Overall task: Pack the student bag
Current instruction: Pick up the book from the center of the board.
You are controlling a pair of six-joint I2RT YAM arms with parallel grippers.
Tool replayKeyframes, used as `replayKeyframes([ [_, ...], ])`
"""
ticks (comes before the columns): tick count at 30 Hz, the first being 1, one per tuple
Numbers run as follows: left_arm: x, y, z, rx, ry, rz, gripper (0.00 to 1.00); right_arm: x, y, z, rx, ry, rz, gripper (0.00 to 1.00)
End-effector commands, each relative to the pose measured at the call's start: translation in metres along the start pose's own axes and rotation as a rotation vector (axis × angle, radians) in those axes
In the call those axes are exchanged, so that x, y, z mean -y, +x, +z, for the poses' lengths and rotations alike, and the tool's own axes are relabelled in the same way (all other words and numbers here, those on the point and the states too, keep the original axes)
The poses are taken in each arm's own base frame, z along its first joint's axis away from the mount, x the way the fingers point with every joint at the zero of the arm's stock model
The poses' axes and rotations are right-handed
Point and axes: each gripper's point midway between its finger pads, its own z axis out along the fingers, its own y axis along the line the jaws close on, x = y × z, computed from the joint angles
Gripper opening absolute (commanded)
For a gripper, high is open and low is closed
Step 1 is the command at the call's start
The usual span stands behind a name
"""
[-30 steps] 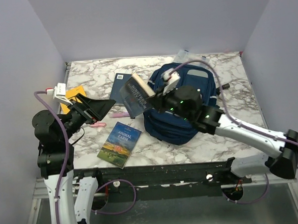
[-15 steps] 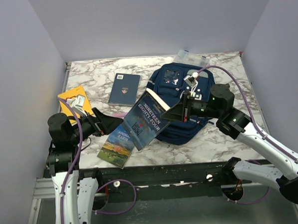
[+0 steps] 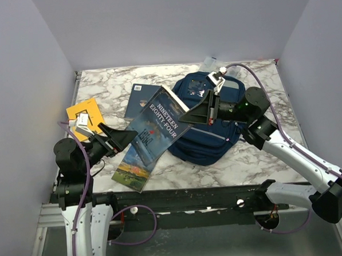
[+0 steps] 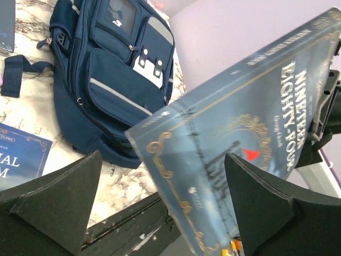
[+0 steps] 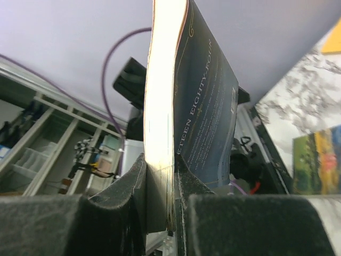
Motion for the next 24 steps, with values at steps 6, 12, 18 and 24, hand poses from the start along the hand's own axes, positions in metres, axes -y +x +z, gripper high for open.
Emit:
replayKeyframes([
  [6,0.061,-0.034,-0.009,0.104,0.168,-0.015,0.98,-0.093,-0.037,-0.009,0.05,-0.346,-0.051,0.01],
  [12,0.1,-0.022,-0.017,-0.012,0.542,-0.083,0.98,-0.092,-0.04,-0.008,0.053,-0.441,0.04,0.0],
  [18,0.12,-0.016,-0.032,-0.003,0.612,-0.009,0.91,-0.069,-0.045,0.0,0.092,-0.434,0.105,0.01],
  [24,0.112,-0.014,-0.027,0.018,0.617,-0.08,0.62,-0.044,-0.056,0.005,0.188,-0.413,0.151,0.01],
])
